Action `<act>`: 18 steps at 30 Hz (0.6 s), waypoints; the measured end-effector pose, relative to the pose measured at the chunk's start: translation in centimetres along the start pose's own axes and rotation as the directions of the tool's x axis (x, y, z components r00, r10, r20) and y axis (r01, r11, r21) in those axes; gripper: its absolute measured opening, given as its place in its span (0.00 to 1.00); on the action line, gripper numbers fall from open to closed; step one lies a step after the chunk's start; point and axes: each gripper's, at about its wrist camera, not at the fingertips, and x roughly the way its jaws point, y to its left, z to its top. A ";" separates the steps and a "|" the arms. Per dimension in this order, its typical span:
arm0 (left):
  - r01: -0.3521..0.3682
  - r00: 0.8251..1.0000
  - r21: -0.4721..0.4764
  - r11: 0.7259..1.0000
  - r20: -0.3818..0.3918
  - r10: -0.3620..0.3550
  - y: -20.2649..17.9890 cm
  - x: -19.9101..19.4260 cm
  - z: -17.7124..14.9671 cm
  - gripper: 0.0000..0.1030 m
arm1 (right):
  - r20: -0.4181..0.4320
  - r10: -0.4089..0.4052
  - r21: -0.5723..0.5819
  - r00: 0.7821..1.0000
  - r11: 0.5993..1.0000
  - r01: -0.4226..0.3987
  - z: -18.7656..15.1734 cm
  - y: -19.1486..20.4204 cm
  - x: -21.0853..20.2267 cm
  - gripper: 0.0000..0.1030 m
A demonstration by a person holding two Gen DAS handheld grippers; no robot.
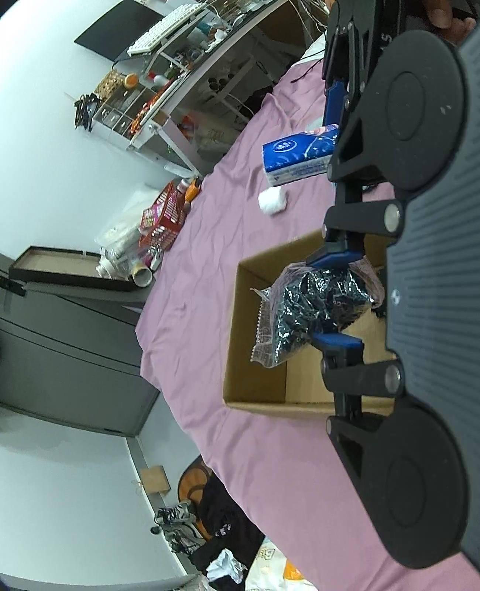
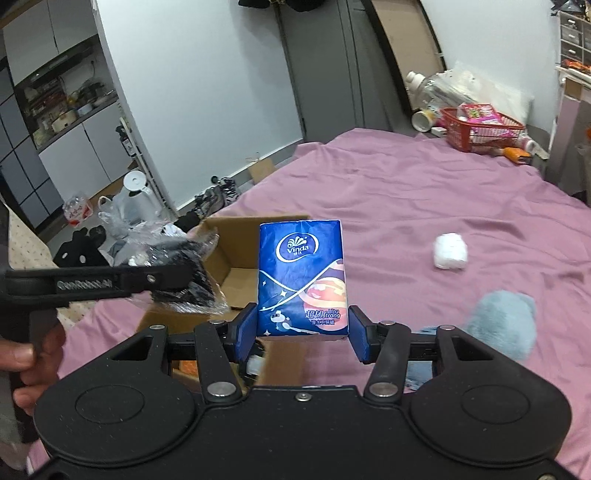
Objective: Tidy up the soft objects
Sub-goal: 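Carry the bag and tissue pack over the box and release both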
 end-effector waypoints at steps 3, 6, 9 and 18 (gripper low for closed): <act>-0.012 1.000 -0.001 1.000 -0.005 0.012 0.7 0.4 0.0 0.34 | -0.002 0.011 -0.006 1.000 1.000 -0.011 0.3 0.9 0.6 0.49; -0.012 1.000 -0.005 1.000 -0.025 0.012 1.2 0.9 -0.1 0.35 | -0.012 0.021 -0.014 1.000 1.000 -0.021 0.5 1.6 1.3 0.49; -0.034 0.999 0.001 0.999 -0.039 0.034 1.4 1.3 -0.2 0.36 | -0.020 0.030 -0.019 0.999 0.999 -0.030 0.7 2.1 2.0 0.49; -0.086 0.996 -0.055 0.995 -0.020 0.085 2.4 -0.2 0.2 0.46 | -0.004 0.090 -0.046 0.996 0.995 -0.090 1.6 3.9 2.8 0.49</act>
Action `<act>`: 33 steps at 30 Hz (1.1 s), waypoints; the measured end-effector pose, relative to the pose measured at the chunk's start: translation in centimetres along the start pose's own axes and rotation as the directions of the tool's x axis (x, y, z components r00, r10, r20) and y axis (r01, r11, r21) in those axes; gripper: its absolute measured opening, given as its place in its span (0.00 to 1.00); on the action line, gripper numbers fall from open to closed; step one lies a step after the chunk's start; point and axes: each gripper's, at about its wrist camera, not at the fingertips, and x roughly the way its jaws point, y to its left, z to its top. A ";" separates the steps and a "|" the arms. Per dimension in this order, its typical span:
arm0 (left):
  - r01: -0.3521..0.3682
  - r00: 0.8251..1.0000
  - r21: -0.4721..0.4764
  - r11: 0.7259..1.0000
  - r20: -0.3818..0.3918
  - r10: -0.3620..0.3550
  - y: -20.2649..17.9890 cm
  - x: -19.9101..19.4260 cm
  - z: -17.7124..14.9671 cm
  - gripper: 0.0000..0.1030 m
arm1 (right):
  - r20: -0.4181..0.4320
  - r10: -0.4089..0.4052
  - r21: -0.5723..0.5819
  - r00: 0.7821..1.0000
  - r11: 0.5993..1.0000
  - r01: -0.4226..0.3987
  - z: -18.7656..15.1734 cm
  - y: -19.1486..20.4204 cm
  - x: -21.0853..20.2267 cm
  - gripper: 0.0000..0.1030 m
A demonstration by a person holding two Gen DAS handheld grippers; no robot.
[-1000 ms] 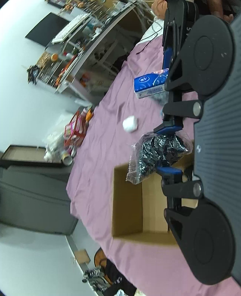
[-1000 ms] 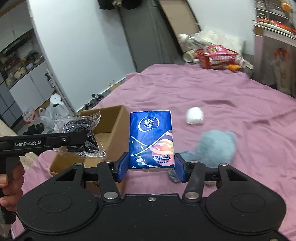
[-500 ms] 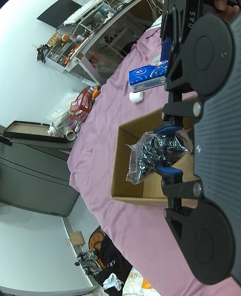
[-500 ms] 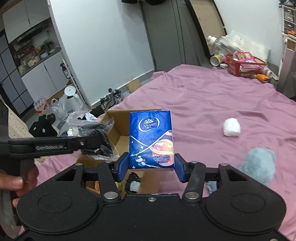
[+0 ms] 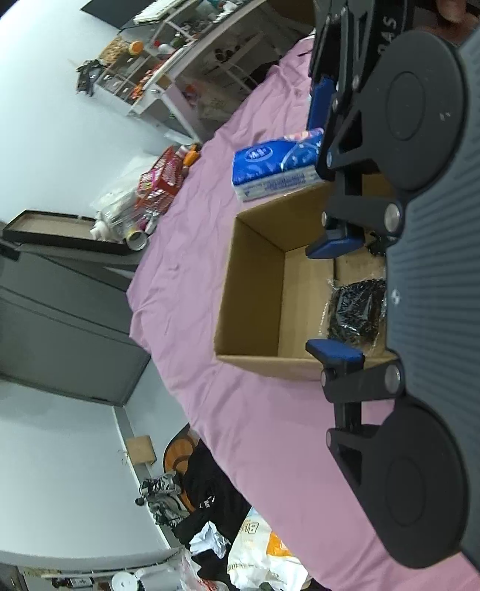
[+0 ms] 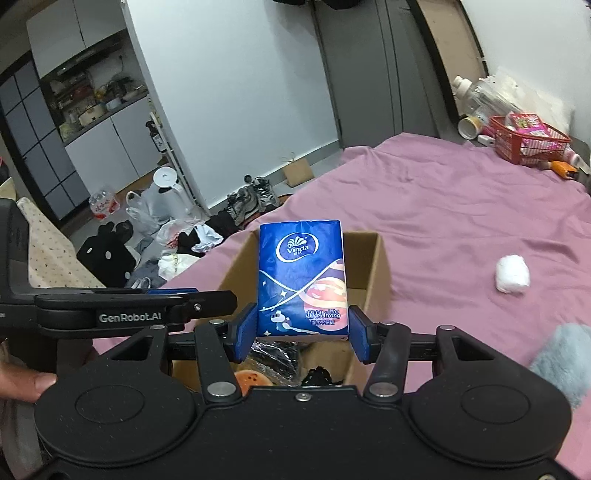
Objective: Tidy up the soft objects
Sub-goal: 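Carry the bag and tissue pack over the box and release both, then move both tools toward the grey-blue plush and denim patch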
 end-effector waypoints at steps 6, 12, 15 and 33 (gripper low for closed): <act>-0.035 0.999 -0.036 0.999 0.014 0.036 0.4 -1.2 0.2 0.57 | -0.025 -0.010 -0.052 1.000 0.999 0.008 -0.1 0.6 0.4 0.62; -0.092 0.996 -0.022 0.996 0.012 0.092 -0.6 -1.8 0.2 0.80 | -0.017 -0.040 -0.001 0.999 0.999 0.040 -0.8 -1.5 -2.2 0.65; -0.110 0.994 -0.009 0.994 0.011 0.110 -1.4 -2.1 0.2 0.81 | -0.011 -0.058 0.011 0.998 0.998 0.058 -1.1 -2.7 -3.8 0.69; -0.041 0.999 0.076 0.996 0.026 0.039 -8.7 -4.2 0.0 0.81 | 0.082 -0.144 0.159 0.986 0.979 0.129 -3.9 -10.0 -12.2 0.82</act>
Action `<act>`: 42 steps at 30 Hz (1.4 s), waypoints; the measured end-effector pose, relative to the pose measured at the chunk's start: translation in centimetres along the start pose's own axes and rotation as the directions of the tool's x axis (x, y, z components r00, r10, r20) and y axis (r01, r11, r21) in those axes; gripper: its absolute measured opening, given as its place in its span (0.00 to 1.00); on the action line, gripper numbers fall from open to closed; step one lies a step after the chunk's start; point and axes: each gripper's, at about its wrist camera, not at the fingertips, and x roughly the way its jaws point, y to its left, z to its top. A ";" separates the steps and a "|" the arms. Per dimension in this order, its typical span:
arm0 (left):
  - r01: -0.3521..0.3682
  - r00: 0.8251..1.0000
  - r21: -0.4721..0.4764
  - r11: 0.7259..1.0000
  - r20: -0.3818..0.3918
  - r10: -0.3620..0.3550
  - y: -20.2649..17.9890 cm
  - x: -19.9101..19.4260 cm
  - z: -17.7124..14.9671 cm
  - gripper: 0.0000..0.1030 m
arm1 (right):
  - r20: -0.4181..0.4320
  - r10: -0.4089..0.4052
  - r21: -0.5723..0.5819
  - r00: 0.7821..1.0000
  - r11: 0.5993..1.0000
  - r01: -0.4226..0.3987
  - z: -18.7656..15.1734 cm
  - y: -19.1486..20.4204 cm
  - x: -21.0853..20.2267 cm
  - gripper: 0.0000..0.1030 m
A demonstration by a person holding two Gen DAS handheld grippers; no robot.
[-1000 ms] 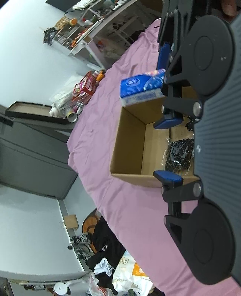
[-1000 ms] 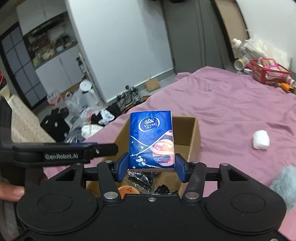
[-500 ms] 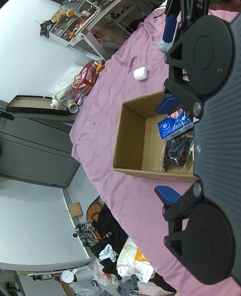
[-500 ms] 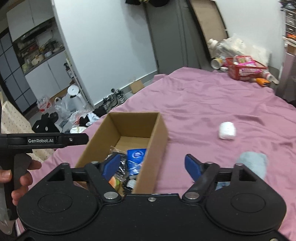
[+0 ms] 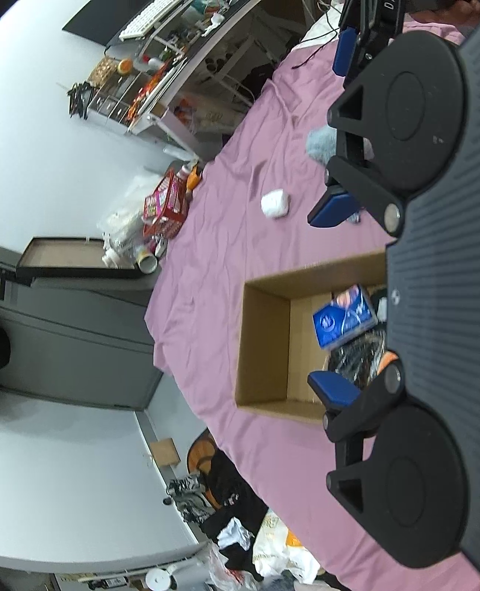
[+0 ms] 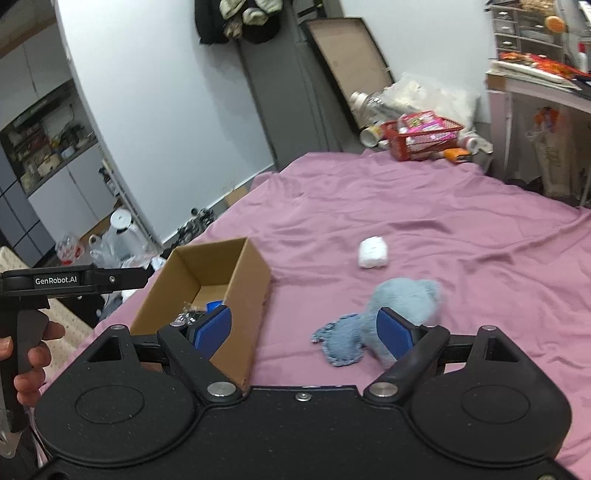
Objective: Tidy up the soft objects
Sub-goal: 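Move both tools toward the grey-blue plush and denim patch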
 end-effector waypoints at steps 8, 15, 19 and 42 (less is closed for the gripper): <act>0.034 0.999 0.040 0.999 -0.008 -0.034 -3.0 0.1 0.2 0.81 | 0.034 -0.025 0.061 0.999 0.998 0.022 -0.7 -3.2 -1.9 0.68; 0.085 0.996 0.064 0.994 -0.031 -0.083 -5.2 0.8 0.5 0.81 | 0.034 -0.035 0.109 0.999 0.994 0.031 -1.6 -5.3 -2.4 0.43; 0.110 0.994 0.082 0.990 -0.035 -0.108 -6.4 1.3 0.5 0.81 | 0.031 -0.045 0.127 0.998 0.991 0.041 -2.1 -6.3 -2.6 0.36; 0.249 0.967 0.263 0.932 -0.128 -0.222 -15.6 7.4 -1.5 0.64 | -0.035 -0.068 0.247 0.997 0.966 0.074 -4.2 -12.3 0.3 0.20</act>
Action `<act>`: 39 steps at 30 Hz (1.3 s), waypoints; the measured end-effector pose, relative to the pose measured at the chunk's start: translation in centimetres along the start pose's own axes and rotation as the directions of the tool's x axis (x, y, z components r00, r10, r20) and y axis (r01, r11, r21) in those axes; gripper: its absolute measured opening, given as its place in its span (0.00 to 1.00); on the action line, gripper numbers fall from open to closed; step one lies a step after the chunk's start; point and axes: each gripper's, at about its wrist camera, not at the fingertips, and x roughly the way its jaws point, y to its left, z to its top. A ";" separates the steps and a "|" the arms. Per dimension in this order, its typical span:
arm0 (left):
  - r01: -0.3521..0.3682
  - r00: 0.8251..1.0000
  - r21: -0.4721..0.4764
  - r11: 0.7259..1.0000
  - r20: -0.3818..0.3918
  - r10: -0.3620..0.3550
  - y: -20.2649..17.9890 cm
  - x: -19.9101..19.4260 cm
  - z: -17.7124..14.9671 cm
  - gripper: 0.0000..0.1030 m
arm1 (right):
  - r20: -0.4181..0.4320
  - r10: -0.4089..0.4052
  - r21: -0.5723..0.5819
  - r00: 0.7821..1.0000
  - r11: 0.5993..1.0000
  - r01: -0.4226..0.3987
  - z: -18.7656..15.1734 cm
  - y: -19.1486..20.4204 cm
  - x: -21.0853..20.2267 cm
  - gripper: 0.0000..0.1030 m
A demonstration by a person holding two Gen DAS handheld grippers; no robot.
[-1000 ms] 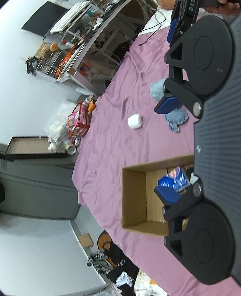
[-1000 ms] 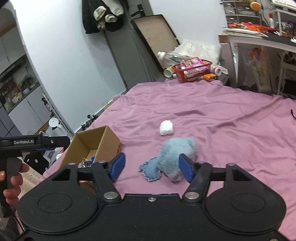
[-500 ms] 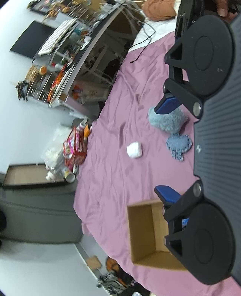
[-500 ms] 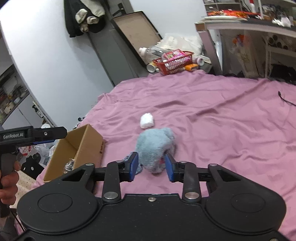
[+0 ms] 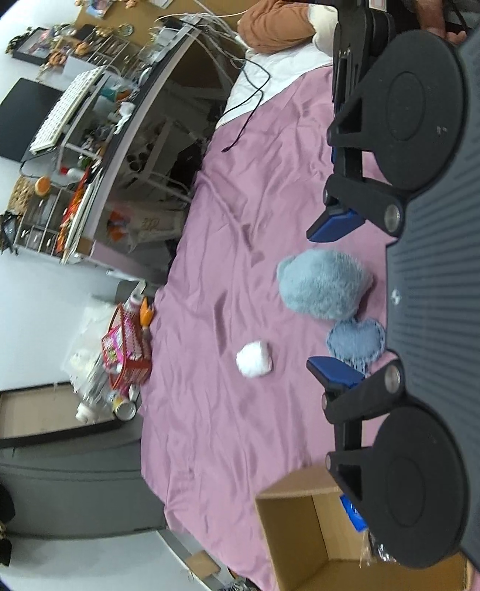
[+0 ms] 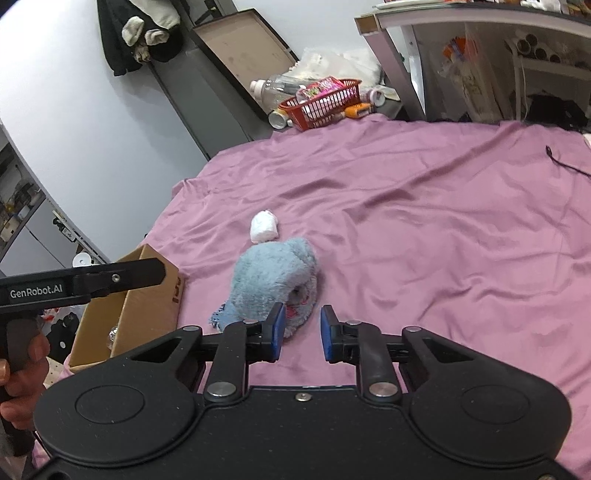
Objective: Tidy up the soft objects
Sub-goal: 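Move both tools toward the grey-blue plush and denim patch, then close both tools together on the grey-blue plush and lift it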
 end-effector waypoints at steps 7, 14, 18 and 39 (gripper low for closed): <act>0.017 0.999 0.014 1.000 -0.034 -0.017 -1.5 2.6 0.0 0.60 | -0.024 -0.004 0.024 1.000 1.000 0.005 0.0 -1.4 1.2 0.20; 0.050 0.997 0.014 0.999 -0.065 -0.049 -2.4 4.9 0.0 0.55 | -0.047 -0.008 0.038 0.999 0.999 0.010 0.4 -2.3 2.4 0.20; 0.080 0.993 0.033 0.996 -0.090 -0.077 -2.9 6.0 -0.3 0.53 | -0.056 -0.009 0.045 0.998 0.999 0.012 0.6 -2.7 3.1 0.20; 0.011 0.993 0.001 1.000 -0.116 -0.010 -0.1 9.6 -0.5 0.55 | -0.104 0.028 0.054 0.994 0.998 -0.023 1.8 -1.9 7.3 0.20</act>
